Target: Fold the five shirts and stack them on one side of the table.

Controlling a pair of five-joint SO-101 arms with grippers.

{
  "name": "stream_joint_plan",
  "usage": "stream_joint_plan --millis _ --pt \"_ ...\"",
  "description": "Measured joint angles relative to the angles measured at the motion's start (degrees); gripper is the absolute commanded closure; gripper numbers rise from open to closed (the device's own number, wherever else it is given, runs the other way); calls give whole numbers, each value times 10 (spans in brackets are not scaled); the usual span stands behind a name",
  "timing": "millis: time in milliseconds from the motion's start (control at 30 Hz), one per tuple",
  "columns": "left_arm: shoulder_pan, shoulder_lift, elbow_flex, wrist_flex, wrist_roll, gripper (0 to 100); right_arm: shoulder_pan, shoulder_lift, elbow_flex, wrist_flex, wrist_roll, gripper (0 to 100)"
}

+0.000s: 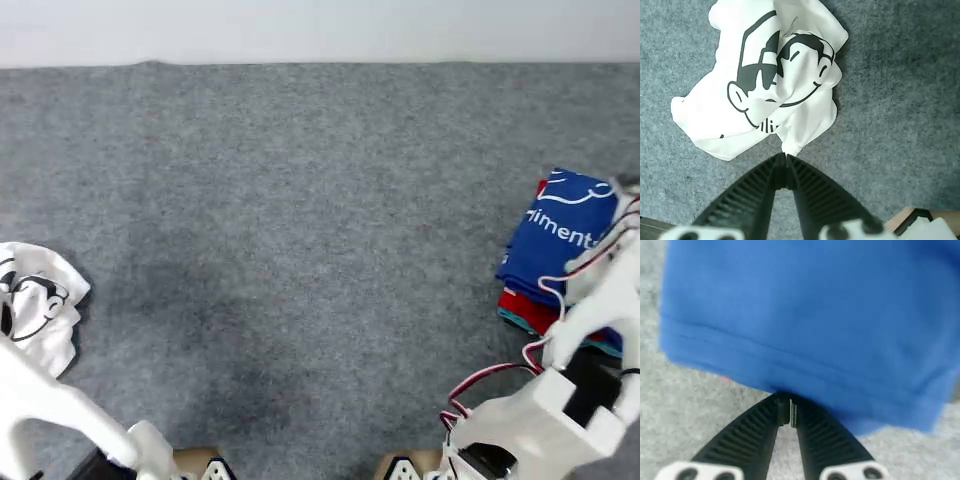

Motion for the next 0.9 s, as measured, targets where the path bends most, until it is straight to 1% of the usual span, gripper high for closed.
stream_joint_plan --millis 67,167,367,433,533,733,900 --pt "-1 0 0 0 0 995 0 1 15 -4 0 989" --pt "-3 0 0 0 0 995 -16 -16 16 21 0 989" --pt "-3 0 0 0 0 995 -47 -132 -3 40 1 989" --pt "-3 0 2 0 0 995 -47 -166 -10 21 1 989" --pt "-3 0 2 0 0 995 -36 -178 -12 -25 1 989" --pt "-3 0 2 0 0 995 7 -115 73 -152 1 989" --pt "-3 0 27 0 0 995 11 -62 95 -164 1 989"
